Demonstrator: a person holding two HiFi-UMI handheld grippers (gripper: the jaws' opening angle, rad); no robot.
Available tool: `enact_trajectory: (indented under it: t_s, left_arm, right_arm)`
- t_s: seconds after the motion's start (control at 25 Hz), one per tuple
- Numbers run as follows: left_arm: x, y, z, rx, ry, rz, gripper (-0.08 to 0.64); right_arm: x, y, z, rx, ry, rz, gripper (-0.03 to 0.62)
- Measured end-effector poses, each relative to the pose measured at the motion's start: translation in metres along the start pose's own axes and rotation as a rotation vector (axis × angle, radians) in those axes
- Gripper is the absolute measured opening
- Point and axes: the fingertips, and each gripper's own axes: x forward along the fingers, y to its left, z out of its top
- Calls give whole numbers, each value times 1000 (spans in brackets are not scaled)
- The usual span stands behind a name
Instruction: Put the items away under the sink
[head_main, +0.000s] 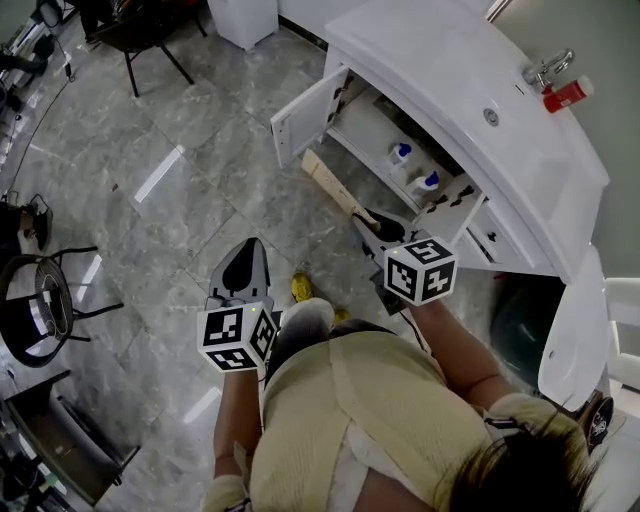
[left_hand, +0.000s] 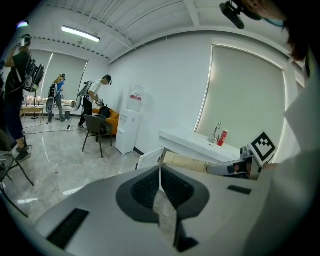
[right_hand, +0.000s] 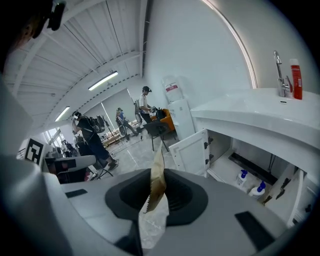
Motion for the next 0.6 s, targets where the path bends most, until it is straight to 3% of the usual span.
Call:
enact_trajectory:
  t_s: [0.6]
  left_arm:
    - [59,46,9,33,66,-91,46]
  right_arm:
    - [45,-40,10,30,11,-181,86]
